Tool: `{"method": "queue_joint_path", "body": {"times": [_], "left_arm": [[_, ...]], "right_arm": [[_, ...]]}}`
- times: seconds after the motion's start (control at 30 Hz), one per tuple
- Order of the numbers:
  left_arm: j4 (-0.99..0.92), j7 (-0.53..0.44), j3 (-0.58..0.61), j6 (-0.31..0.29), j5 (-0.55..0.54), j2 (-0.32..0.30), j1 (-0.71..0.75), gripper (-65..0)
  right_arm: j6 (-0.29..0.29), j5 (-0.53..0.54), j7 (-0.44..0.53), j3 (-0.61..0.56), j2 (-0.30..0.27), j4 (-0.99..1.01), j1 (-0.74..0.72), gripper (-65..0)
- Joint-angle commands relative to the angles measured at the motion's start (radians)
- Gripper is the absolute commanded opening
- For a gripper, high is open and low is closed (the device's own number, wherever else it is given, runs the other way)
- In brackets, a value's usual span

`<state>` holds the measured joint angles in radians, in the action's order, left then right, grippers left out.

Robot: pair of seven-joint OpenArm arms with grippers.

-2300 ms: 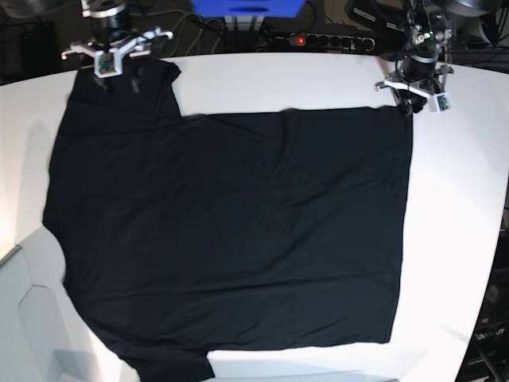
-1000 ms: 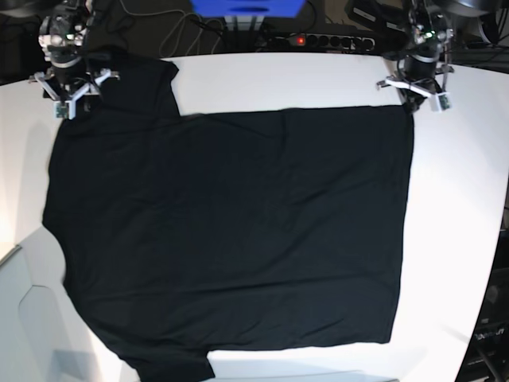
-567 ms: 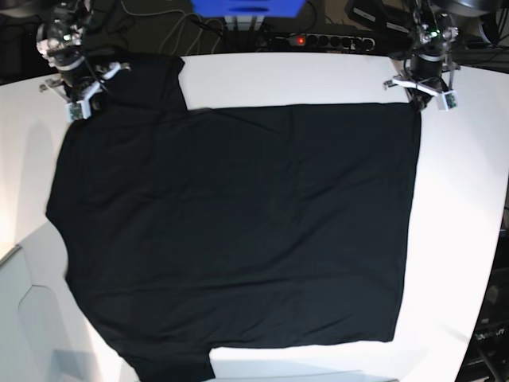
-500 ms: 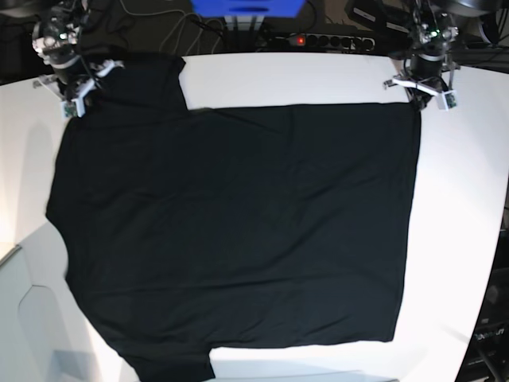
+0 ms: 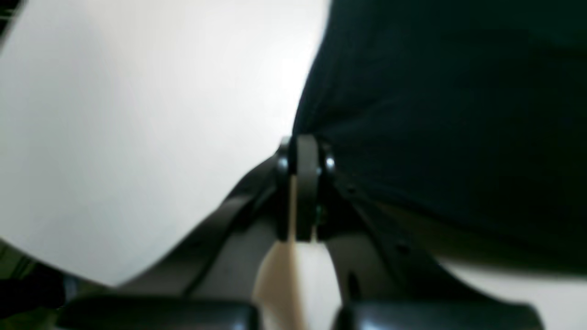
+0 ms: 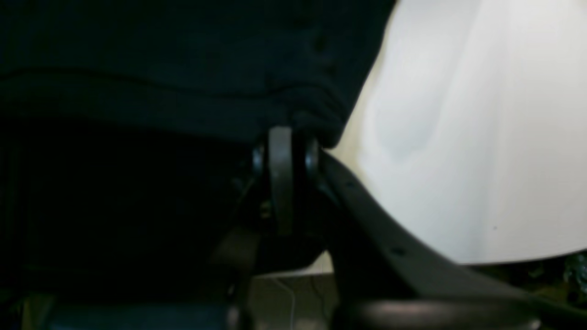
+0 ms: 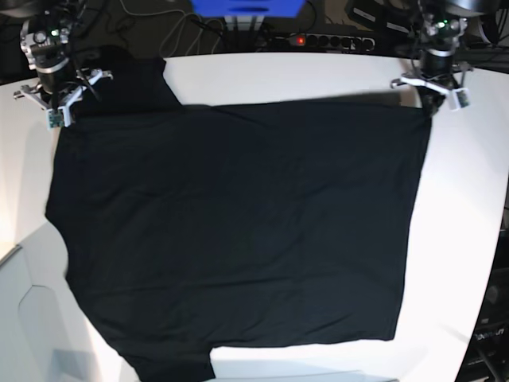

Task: Fold the T-shirt properly
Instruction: 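Lift the shoulder edges and pull them over the shirt toward the hem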

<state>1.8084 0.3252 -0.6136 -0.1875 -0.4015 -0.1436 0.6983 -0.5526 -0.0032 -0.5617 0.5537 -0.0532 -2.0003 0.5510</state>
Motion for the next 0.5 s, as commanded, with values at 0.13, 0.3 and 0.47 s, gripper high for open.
{"method": "queue_joint_path", "body": {"times": [0.13,0.3,0.47], "left_arm": [[0.018,-0.021,-0.047,0.004,-0.004,0.002,0.002,-65.0],[0.020,-0.021,-0.047,0.004,-0.004,0.005,-0.016,-65.0],[0.018,-0.021,-0.052,0.004,-0.004,0.005,-0.061,-65.0]], "right_arm": [[-0.008,0.099,0.013,0.061,-0.012,-0.018,-0.024,-65.0],[-0.008,0.147,0.018,0.079,-0.018,-0.018,-0.053,-65.0],[-0.008,0.147,0.012,0.062,-0.017,-0.018,-0.128,-65.0]]}}
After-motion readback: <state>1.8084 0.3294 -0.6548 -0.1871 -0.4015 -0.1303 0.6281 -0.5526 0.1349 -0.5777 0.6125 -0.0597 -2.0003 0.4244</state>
